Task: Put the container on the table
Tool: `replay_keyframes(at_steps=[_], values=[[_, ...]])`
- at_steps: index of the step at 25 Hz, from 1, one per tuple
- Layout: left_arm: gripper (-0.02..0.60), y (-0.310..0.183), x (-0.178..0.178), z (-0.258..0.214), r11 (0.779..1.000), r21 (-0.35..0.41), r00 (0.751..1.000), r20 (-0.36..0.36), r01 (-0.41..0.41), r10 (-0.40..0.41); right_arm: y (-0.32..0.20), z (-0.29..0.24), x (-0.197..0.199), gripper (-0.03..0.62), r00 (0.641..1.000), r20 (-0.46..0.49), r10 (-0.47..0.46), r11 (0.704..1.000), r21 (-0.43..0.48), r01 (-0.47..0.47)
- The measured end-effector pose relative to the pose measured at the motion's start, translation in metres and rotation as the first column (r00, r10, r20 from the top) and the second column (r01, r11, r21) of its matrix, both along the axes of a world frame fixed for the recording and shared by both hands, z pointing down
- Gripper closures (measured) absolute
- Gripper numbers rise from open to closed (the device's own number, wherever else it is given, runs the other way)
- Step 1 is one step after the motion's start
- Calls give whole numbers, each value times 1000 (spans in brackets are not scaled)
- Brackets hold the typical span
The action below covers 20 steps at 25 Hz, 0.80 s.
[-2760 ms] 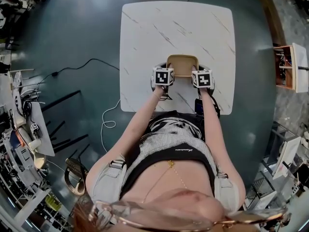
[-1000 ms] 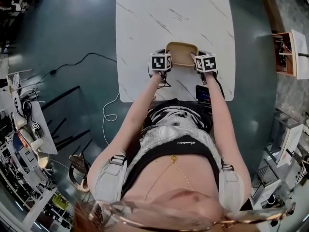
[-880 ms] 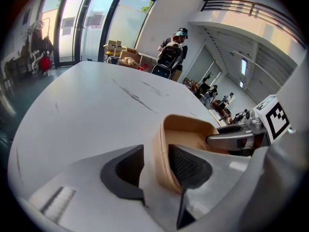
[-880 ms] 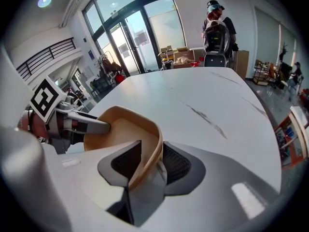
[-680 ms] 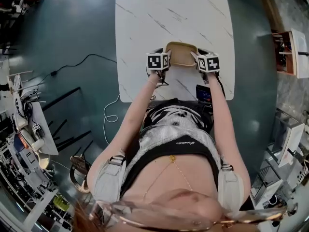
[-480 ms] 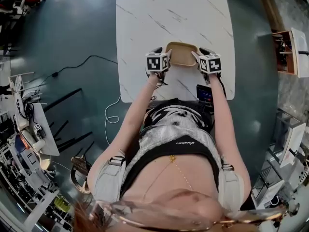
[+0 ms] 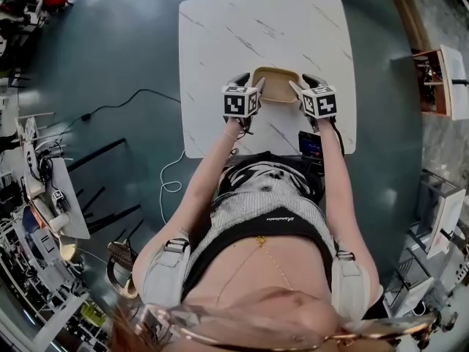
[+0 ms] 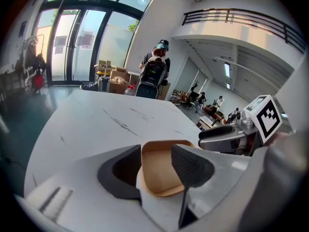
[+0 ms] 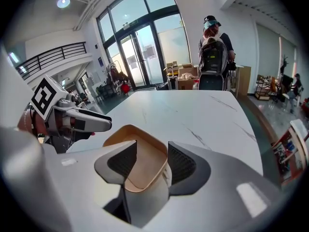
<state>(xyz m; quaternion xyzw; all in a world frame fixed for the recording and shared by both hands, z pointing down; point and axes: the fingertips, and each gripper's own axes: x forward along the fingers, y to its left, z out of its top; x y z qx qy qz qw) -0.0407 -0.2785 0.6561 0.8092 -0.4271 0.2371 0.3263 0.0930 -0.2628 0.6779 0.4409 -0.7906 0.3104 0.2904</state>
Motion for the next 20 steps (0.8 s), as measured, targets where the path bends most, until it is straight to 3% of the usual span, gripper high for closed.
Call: replay_keyframes(at_steps=[7, 11, 15, 20], values=[[391, 7, 5, -30, 997, 78, 1000, 4, -24, 23, 1, -33, -2, 444, 999, -21, -34, 995, 92, 35], [425, 12, 9, -53, 990, 137, 999, 6, -37, 36, 6, -53, -7, 499, 994, -66, -84, 986, 142, 93], [491, 18, 19, -72, 981, 186, 998, 4, -61, 61, 11, -72, -14, 568, 991, -72, -114, 976, 180, 126], [581, 23, 26, -97, 968, 244, 997, -27, -59, 67, 14, -96, -21, 568, 988, -78, -136, 966, 213, 150]])
